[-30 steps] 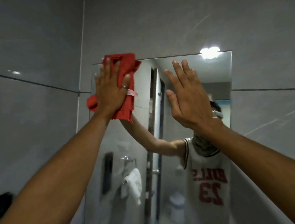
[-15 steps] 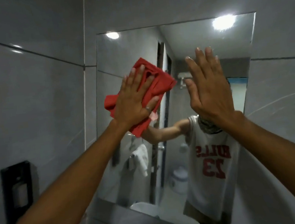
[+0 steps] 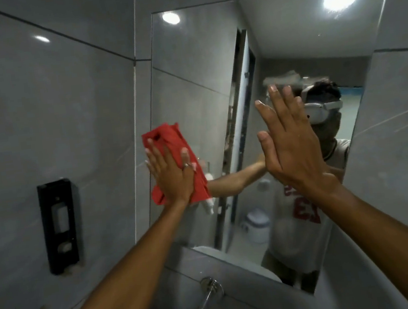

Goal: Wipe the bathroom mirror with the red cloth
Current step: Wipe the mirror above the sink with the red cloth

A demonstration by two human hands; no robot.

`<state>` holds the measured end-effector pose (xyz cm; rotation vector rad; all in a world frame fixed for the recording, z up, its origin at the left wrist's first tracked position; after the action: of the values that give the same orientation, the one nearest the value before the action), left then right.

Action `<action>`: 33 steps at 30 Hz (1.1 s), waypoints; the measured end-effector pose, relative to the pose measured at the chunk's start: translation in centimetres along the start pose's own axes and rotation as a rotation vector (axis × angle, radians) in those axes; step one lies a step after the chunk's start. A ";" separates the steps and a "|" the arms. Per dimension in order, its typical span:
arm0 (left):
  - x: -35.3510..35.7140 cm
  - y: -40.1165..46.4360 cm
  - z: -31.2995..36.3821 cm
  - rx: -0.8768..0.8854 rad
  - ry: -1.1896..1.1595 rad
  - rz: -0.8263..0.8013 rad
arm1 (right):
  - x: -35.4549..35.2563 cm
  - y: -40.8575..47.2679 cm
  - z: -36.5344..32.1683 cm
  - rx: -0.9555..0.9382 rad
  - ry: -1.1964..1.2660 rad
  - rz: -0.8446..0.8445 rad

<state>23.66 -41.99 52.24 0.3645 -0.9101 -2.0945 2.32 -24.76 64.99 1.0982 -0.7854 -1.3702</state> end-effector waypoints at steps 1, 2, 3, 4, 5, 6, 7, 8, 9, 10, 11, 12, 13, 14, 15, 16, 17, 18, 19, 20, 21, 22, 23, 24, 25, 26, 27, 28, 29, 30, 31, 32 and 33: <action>0.3 -2.3 0.4 0.199 0.002 -0.047 | 0.2 -0.6 -0.3 -0.011 0.008 -0.008; 0.8 -4.6 0.5 0.415 0.024 -0.102 | 0.2 -1.1 -0.4 -0.023 0.010 -0.011; 0.9 -6.5 -0.3 0.552 0.041 -0.141 | 0.2 -1.7 -0.4 -0.031 0.014 -0.015; 0.7 -7.4 -1.9 0.558 0.050 -0.144 | 0.4 -2.5 -0.5 -0.038 0.018 -0.019; 0.5 -8.0 -3.9 0.446 0.044 -0.112 | 0.5 -3.6 -0.6 -0.049 0.021 -0.031; 0.0 -8.0 -6.0 0.255 0.041 -0.057 | 0.5 -4.6 -0.6 -0.057 0.026 -0.036; -0.5 -7.9 -8.1 0.034 0.040 -0.012 | 0.5 -5.4 -0.7 -0.064 0.028 -0.041; -0.8 -8.3 -9.9 -0.170 0.029 0.020 | 0.3 -6.3 -0.5 -0.068 0.029 -0.055; -1.0 -8.6 -11.3 -0.327 0.006 0.038 | 0.2 -7.0 -0.3 -0.073 0.029 -0.064; -1.1 -9.2 -12.4 -0.439 -0.019 0.050 | -0.1 -7.9 -0.1 -0.073 0.034 -0.073; -1.1 -9.8 -13.0 -0.509 -0.037 0.055 | -0.5 -8.5 0.1 -0.069 0.042 -0.077; -1.0 -10.7 -13.2 -0.544 -0.037 0.058 | -0.9 -9.3 0.4 -0.064 0.052 -0.079; -0.8 -11.8 -12.9 -0.552 -0.036 0.057 | -1.3 -10.1 0.6 -0.056 0.065 -0.083; -0.6 -13.3 -12.1 -0.535 -0.035 0.056 | -1.7 -10.8 0.8 -0.046 0.078 -0.086; -0.4 -15.1 -10.7 -0.490 -0.035 0.046 | -2.1 -11.5 1.1 -0.040 0.086 -0.092; -0.2 -16.8 -9.1 -0.422 -0.029 0.036 | -2.5 -12.1 1.3 -0.035 0.090 -0.096; 0.1 -18.7 -7.1 -0.344 -0.017 0.022 | -2.9 -12.7 1.5 -0.031 0.091 -0.102; 0.3 -20.8 -5.1 -0.260 0.001 0.010 | -3.3 -13.2 1.8 -0.029 0.090 -0.108; 0.7 -22.8 -3.0 -0.173 0.013 -0.002 | -3.8 -13.7 2.2 -0.024 0.084 -0.117; 1.2 -24.9 -0.6 -0.089 0.017 -0.019 | -4.4 -14.2 2.9 -0.013 0.072 -0.130; 1.7 -27.0 1.8 -0.010 0.018 -0.036 | -5.0 -14.6 3.5 -0.001 0.064 -0.140; 2.1 -28.9 4.1 0.068 0.011 -0.053 | -5.6 -15.0 4.0 0.011 0.056 -0.149; 2.6 -30.8 6.7 0.153 -0.002 -0.073 | -6.4 -15.5 4.8 0.023 0.040 -0.160; 3.0 -32.5 8.9 0.251 -0.003 -0.098 | -7.1 -15.8 5.4 0.031 0.024 -0.167; 3.5 -33.8 10.5 0.356 0.011 -0.117 | -7.7 -16.1 6.0 0.037 0.009 -0.172; 3.8 -34.4 11.6 0.456 0.020 -0.131 | -8.3 -16.3 6.7 0.040 -0.007 -0.175; 3.9 -34.6 11.9 0.549 0.017 -0.139 | -8.9 -16.5 7.4 0.046 -0.026 -0.174; 3.9 -34.1 12.1 0.642 -0.002 -0.155 | -9.5 -16.4 8.3 0.048 -0.047 -0.163; 3.8 -33.6 11.9 0.733 -0.033 -0.182 | -10.0 -16.5 9.1 0.053 -0.063 -0.159; 3.7 -32.5 11.8 0.833 -0.063 -0.205 | -10.5 -16.3 9.8 0.063 -0.073 -0.147; 3.7 -30.8 11.8 0.926 -0.079 -0.219 | -10.7 -16.0 10.4 0.069 -0.086 -0.139; 3.7 -29.0 11.5 0.971 -0.087 -0.227 | -10.7 -16.2 11.0 0.082 -0.101 -0.146; 3.6 -26.3 11.6 0.983 -0.078 -0.214 | -10.6 -15.9 11.3 0.093 -0.108 -0.141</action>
<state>0.45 -28.22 41.78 0.9065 -1.9879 -1.6981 -14.84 -14.10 55.78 1.1784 -0.8705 -1.5345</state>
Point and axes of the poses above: each hand's wrist, its own y-axis towards the middle knuckle, its own x-axis out of the palm, z = x × y, the point moved 8 cm from there along y, towards the middle knuckle, and after that the axes turned 10 degrees about z, right-handed, at the moved point
